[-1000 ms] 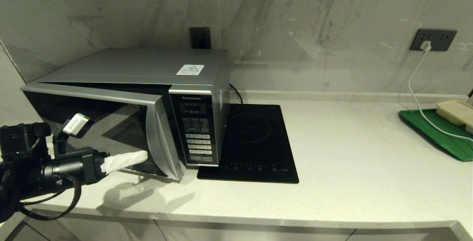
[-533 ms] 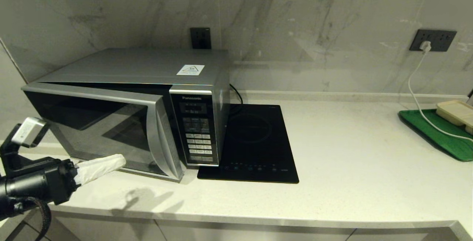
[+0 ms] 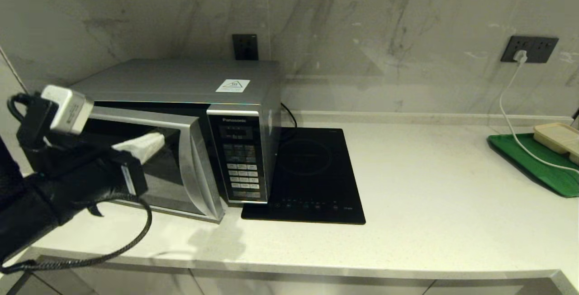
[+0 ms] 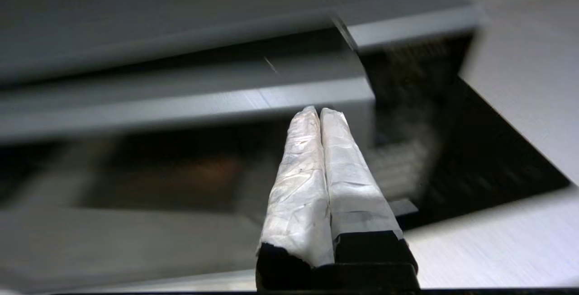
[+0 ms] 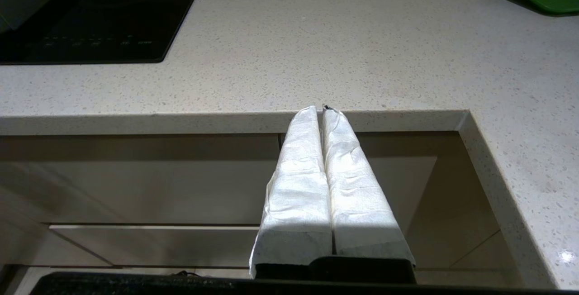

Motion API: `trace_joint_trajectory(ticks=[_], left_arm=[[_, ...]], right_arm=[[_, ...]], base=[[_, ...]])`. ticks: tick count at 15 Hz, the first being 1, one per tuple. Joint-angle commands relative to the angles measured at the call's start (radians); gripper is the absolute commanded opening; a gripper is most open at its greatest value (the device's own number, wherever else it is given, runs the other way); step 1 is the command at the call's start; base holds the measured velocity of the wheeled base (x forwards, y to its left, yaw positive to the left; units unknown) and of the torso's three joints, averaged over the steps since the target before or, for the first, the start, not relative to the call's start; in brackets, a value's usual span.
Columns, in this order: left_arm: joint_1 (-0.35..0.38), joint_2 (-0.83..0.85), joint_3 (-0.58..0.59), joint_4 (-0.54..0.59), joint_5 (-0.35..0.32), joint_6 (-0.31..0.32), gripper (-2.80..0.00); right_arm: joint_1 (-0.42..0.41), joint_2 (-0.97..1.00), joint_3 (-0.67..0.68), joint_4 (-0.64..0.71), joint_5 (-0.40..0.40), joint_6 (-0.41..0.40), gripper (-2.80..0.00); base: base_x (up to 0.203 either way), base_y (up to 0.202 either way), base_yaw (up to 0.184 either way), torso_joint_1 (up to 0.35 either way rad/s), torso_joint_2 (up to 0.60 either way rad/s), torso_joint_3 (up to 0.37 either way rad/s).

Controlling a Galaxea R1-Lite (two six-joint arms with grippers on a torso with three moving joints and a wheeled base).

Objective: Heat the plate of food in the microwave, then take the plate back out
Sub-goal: Open the microwave oven

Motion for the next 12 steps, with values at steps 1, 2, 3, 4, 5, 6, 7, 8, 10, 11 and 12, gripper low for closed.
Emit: trace_joint_trajectory(ticks=[1, 2, 3, 4, 5, 6, 7, 8, 10, 11, 12], left_arm=[[-0.078, 0.026, -0.147, 0.005, 0.242, 0.087, -2.80], [-0.085, 0.045, -0.194, 0.009, 0.270, 0.116, -2.80], [-0.092, 0.052, -0.232, 0.017, 0.292, 0.135, -2.80], [-0.098, 0.053, -0.270, 0.045, 0.302, 0.149, -2.80], [-0.102, 0.052, -0.300, 0.101, 0.304, 0.155, -2.80], [-0.104, 0.051, -0.324, 0.166, 0.304, 0.156, -2.80], [-0.108, 0.049, -0.345, 0.245, 0.303, 0.155, -2.80], [-0.115, 0.045, -0.370, 0.340, 0.304, 0.155, -2.80], [-0.122, 0.049, -0.482, 0.551, 0.305, 0.137, -2.80], [-0.123, 0.061, -0.567, 0.665, 0.304, 0.107, -2.80], [-0.125, 0.084, -0.658, 0.769, 0.303, 0.066, -2.80]], right_arm=[[0.001, 0.000, 0.000, 0.000, 0.000, 0.000, -2.80], [0.001, 0.000, 0.000, 0.001, 0.000, 0.002, -2.80], [0.001, 0.000, 0.000, 0.001, 0.000, 0.001, -2.80], [0.000, 0.000, 0.000, 0.001, 0.000, 0.000, -2.80], [-0.001, 0.000, 0.000, 0.001, 0.000, 0.001, -2.80], [0.000, 0.000, 0.000, 0.001, 0.000, 0.002, -2.80], [0.001, 0.000, 0.000, 0.001, 0.000, 0.001, -2.80], [0.001, 0.000, 0.000, 0.001, 0.000, 0.000, -2.80], [0.000, 0.000, 0.000, 0.001, 0.000, 0.001, -2.80], [0.001, 0.000, 0.000, 0.001, 0.000, 0.002, -2.80], [0.001, 0.000, 0.000, 0.001, 0.000, 0.002, -2.80]], base=[[0.000, 0.000, 0.000, 0.000, 0.00, 0.000], [0.000, 0.000, 0.000, 0.000, 0.00, 0.000], [0.000, 0.000, 0.000, 0.000, 0.00, 0.000], [0.000, 0.000, 0.000, 0.000, 0.00, 0.000], [0.000, 0.000, 0.000, 0.000, 0.00, 0.000], [0.000, 0.000, 0.000, 0.000, 0.00, 0.000], [0.000, 0.000, 0.000, 0.000, 0.00, 0.000], [0.000, 0.000, 0.000, 0.000, 0.00, 0.000], [0.000, 0.000, 0.000, 0.000, 0.00, 0.000], [0.000, 0.000, 0.000, 0.000, 0.00, 0.000], [0.000, 0.000, 0.000, 0.000, 0.00, 0.000]])
